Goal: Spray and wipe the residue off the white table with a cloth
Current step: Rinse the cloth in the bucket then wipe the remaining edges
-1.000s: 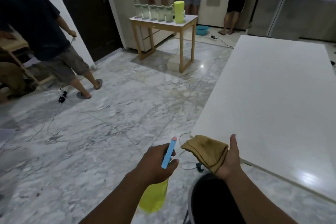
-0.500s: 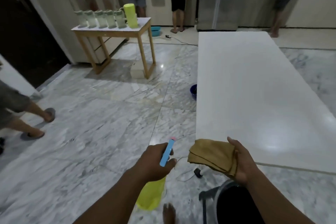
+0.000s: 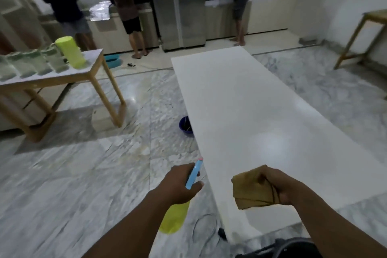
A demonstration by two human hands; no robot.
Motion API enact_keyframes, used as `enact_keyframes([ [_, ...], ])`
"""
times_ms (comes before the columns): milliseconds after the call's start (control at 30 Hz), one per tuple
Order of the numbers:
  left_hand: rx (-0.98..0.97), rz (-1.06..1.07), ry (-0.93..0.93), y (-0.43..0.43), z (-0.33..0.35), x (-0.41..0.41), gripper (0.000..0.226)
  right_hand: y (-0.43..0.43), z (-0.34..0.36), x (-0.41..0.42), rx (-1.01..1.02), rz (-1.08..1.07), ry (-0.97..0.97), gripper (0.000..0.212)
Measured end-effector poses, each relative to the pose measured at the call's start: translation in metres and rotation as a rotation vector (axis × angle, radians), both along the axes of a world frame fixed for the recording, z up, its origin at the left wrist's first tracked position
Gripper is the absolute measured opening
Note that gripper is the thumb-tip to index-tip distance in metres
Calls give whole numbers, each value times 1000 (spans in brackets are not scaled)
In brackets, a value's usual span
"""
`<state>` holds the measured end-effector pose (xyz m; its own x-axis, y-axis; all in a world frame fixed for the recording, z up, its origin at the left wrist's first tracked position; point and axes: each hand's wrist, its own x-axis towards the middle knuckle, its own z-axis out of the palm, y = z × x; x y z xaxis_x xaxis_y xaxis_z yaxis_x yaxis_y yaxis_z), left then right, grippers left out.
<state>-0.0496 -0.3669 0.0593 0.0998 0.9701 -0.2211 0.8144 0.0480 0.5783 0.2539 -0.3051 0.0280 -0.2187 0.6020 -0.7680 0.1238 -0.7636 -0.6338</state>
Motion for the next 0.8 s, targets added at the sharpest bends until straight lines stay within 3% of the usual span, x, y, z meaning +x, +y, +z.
enact_keyframes([
  [233, 24, -285, -24, 105, -9, 20, 36, 24, 16, 17, -17, -2, -183, 25],
  [467, -16, -593, -125, 202, -47, 48, 39, 58, -13, 4, -133, -17, -413, 40],
  [667, 1, -806, -234, 265, -68, 66, 48, 93, -11, -7, -132, 107, -702, 37],
  [800, 52, -893, -279, 291, -76, 92, 46, 103, -13, 3, -29, -67, -734, 24],
])
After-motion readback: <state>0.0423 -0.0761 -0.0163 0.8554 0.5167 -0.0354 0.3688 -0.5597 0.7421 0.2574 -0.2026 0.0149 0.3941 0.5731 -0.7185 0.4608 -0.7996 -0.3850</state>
